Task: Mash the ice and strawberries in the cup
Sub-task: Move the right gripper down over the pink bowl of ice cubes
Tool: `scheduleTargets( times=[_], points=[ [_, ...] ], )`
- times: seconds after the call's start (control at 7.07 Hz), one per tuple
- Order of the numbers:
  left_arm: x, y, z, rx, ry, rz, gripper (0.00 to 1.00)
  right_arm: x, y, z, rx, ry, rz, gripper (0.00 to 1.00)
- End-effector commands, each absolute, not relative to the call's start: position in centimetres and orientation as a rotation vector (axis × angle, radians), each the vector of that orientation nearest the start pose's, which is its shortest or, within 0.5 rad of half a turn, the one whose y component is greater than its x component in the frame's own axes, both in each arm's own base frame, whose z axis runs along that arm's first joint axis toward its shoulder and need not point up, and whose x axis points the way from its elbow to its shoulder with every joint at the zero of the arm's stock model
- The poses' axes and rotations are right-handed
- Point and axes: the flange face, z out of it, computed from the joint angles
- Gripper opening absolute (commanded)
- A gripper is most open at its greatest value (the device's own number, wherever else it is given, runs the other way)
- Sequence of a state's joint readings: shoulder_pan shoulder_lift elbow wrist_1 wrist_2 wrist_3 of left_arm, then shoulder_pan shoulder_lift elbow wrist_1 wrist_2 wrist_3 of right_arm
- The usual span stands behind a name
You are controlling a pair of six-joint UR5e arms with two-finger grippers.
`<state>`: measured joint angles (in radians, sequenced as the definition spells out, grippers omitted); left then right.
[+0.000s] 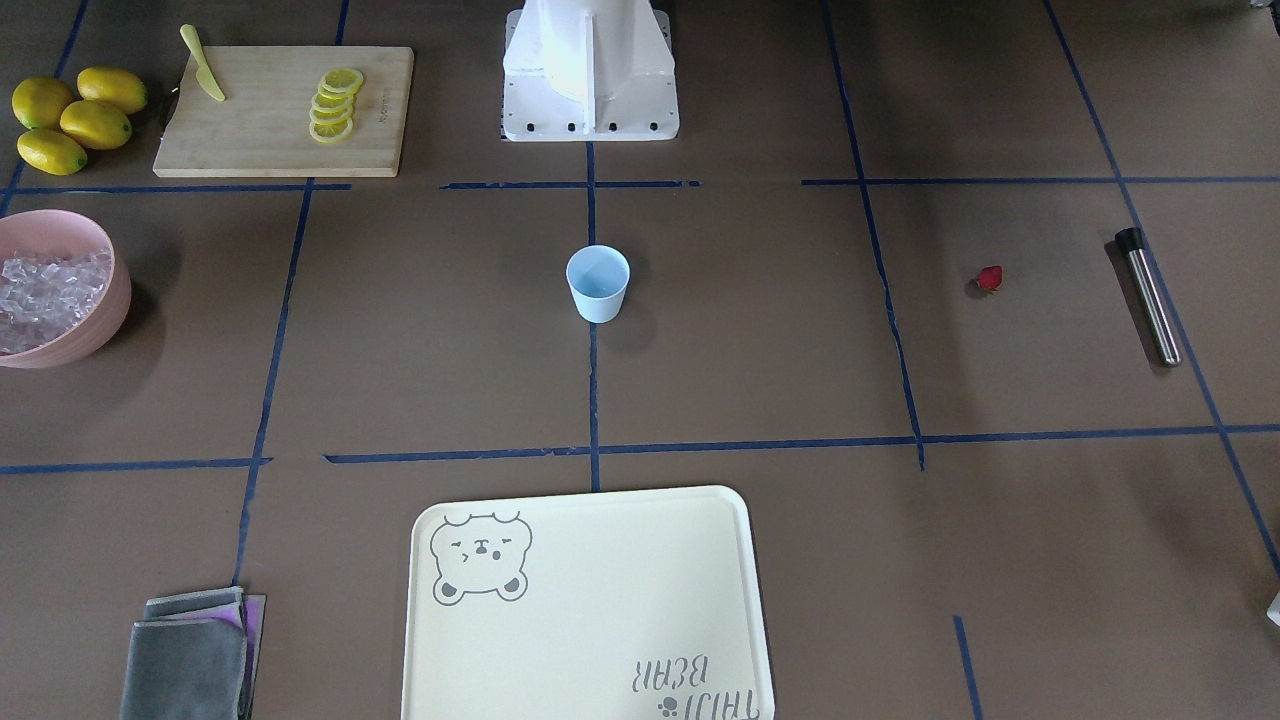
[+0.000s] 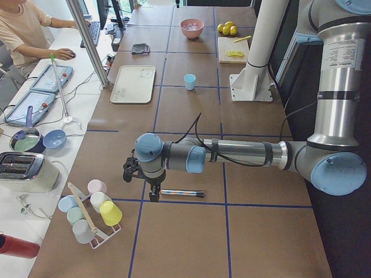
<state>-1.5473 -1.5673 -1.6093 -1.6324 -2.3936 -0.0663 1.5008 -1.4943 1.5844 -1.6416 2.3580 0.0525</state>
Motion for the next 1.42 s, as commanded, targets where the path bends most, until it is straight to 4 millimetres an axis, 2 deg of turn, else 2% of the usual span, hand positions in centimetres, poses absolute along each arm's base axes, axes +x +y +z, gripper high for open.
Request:
scheduleTargets(
  times=[0.0, 0.14, 0.57, 0.71, 0.85, 0.99, 1.13, 1.27],
  points=[
    [-4.8, -49.4, 63.5, 0.048, 0.828, -0.002, 1.0, 2.5, -52.8, 61.8, -0.017, -0.789, -0.032, 1.0],
    [-4.7, -49.4, 64.1, 0.039, 0.827, 0.0, 1.0, 2.2, -52.7, 61.9, 0.032, -0.792, -0.057, 1.0],
    [-4.7, -49.3, 63.9, 0.042, 0.827, 0.002, 1.0, 1.7, -52.8, 61.8, 0.053, -0.795, -0.081, 1.0],
    [-4.7, -49.3, 63.7, 0.046, 0.828, 0.003, 1.0, 1.0, -52.9, 60.6, 0.079, -0.8, -0.105, 1.0],
    [-4.6, -49.1, 63.7, 0.046, 0.829, 0.004, 1.0, -1.2, -51.4, 59.2, 0.099, -0.807, -0.161, 1.0],
    [-4.6, -49.1, 63.7, 0.046, 0.829, 0.004, 1.0, -3.8, -48.7, 56.6, 0.104, -0.806, -0.188, 1.0],
    [-4.6, -49.1, 63.7, 0.048, 0.829, 0.004, 1.0, -4.9, -45.5, 56.2, 0.087, -0.805, -0.197, 1.0],
    [-4.7, -49.1, 63.7, 0.048, 0.828, 0.004, 1.0, -5.4, -43.4, 56.3, 0.093, -0.779, -0.225, 0.99]
  ],
)
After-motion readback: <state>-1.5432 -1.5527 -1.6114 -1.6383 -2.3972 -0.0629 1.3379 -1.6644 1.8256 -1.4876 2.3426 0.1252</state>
